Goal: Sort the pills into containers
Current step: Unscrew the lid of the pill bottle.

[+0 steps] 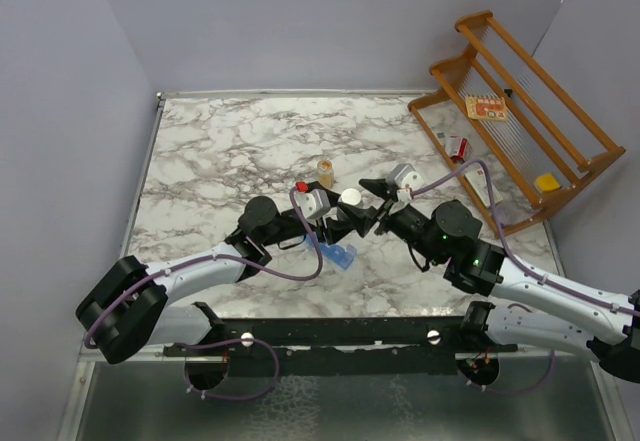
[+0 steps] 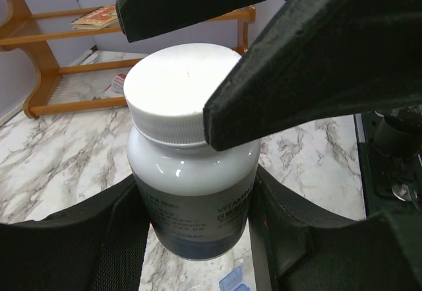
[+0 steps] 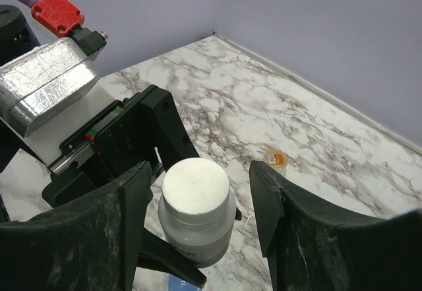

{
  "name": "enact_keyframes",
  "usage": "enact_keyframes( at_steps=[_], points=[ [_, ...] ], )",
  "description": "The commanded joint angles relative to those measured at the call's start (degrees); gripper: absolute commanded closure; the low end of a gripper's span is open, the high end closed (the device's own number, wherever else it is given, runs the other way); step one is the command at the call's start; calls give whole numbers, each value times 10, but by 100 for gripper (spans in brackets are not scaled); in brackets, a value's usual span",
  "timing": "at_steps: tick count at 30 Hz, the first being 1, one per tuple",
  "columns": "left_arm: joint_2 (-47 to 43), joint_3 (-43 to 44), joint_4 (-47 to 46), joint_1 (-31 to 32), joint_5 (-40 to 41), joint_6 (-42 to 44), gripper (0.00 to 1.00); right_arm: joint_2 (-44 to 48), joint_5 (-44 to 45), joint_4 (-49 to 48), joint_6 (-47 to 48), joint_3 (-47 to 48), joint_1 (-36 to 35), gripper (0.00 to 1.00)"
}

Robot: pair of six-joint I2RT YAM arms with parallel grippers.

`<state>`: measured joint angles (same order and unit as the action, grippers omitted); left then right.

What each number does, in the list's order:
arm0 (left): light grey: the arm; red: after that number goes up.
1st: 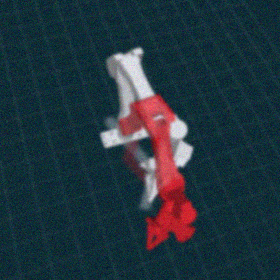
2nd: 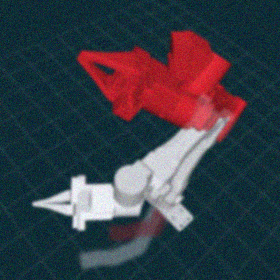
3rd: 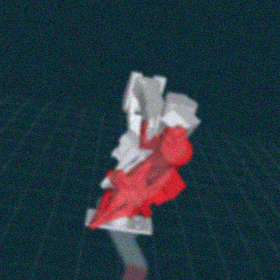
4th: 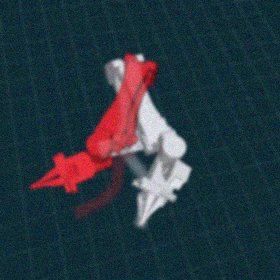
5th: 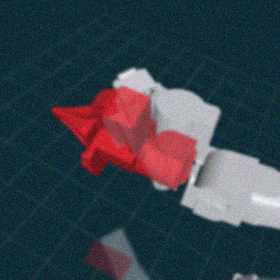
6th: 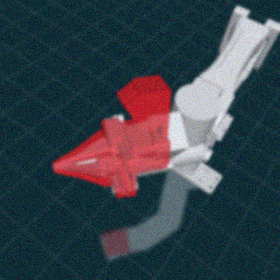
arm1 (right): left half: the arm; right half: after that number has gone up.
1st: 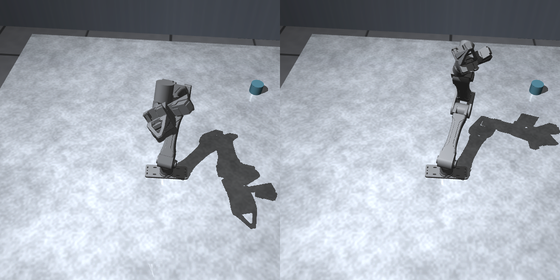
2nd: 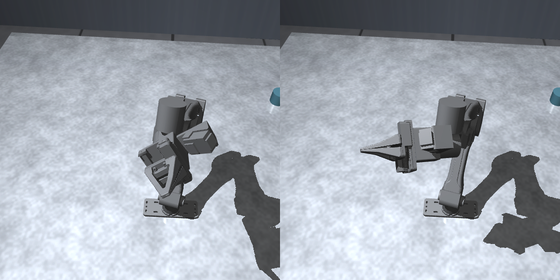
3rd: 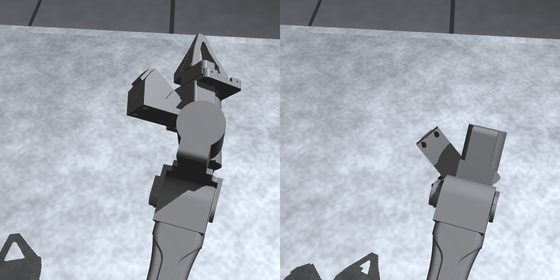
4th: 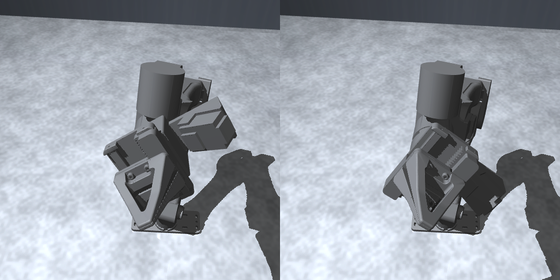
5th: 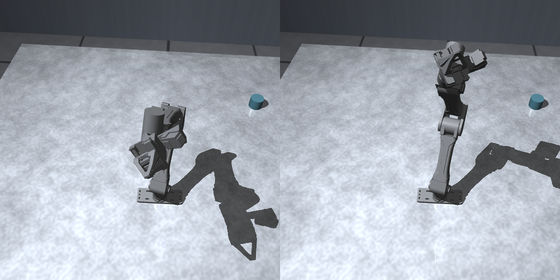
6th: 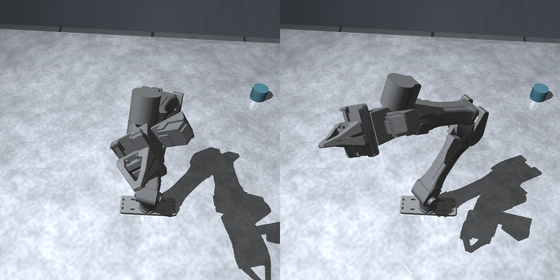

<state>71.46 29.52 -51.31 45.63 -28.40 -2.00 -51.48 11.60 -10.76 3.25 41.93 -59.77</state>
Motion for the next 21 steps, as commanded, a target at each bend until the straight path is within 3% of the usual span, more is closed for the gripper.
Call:
enact_keyframes(
  at_steps=[1, 21],
  points=[
    [-9, 5, -7, 3, 12, 4, 100, 0, 21, -33, 1, -7, 3, 41],
    [-9, 6, -8, 3, 14, 4, 100, -13, 32, -33, 2, -4, 3, 40]
  ],
)
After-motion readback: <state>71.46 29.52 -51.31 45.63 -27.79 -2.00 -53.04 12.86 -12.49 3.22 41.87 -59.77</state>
